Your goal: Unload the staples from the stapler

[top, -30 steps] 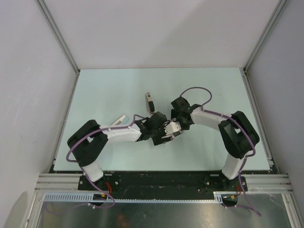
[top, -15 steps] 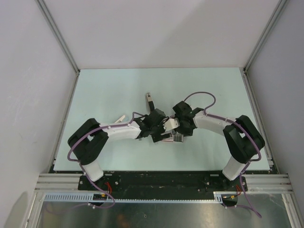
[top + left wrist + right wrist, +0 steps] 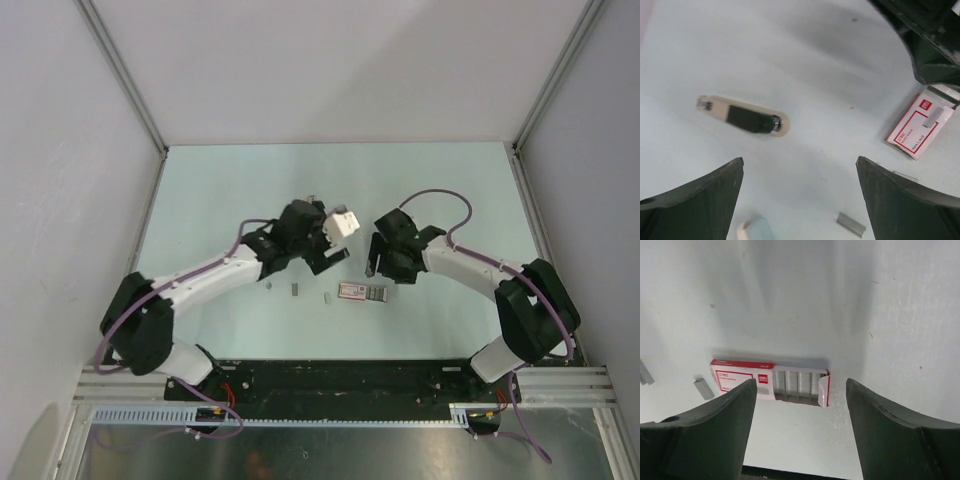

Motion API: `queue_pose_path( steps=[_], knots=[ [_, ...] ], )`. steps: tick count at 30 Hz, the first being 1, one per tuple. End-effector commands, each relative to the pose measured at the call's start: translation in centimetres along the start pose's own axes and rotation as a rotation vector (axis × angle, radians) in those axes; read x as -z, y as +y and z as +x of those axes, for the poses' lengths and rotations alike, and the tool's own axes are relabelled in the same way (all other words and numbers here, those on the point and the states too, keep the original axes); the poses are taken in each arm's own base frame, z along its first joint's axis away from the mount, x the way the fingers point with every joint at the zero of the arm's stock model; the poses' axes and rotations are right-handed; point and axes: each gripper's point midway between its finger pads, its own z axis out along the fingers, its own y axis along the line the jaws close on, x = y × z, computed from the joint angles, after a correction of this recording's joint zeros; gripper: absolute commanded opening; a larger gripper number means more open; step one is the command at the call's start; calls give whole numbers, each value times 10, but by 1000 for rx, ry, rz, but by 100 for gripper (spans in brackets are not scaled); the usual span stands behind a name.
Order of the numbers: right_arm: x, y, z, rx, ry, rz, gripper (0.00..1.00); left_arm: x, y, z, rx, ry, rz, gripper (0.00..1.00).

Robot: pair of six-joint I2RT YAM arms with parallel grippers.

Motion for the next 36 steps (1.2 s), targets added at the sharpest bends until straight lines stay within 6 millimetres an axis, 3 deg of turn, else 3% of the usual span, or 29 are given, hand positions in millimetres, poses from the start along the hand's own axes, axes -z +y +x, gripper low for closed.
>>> queue_pose_path(
  steps=[1, 4, 7, 9, 11, 14, 19, 23, 24, 29, 36],
  knots=[
    [26, 39, -28, 37, -146, -113, 79, 49, 48, -19, 169, -85, -60, 100],
    [33, 77, -29, 111, -197, -147, 78, 85, 82, 2, 299, -99, -111, 100],
    [26, 114, -15, 186, -203, -155, 73, 126, 111, 27, 395, -122, -202, 100],
    [20, 133, -5, 221, -200, -149, 69, 146, 118, 45, 431, -118, -245, 100],
    [16, 143, 0, 228, -195, -147, 66, 152, 106, 58, 425, -95, -219, 99],
    [25, 144, -4, 214, -228, -139, 65, 146, 77, 65, 426, -74, -113, 97],
    [64, 125, -30, 210, -365, -91, 67, 114, 22, 71, 458, -7, 78, 88],
    [81, 102, -39, 187, -433, -76, 93, 92, -11, 79, 503, 76, 174, 90],
    [83, 97, -41, 175, -441, -90, 94, 88, -16, 82, 525, 95, 192, 90],
    [82, 72, -43, 124, -467, -148, 82, 71, -33, 92, 677, 193, 257, 88],
    [79, 51, -27, 126, -512, -123, 77, 48, -53, 97, 875, 330, 298, 83]
  ],
)
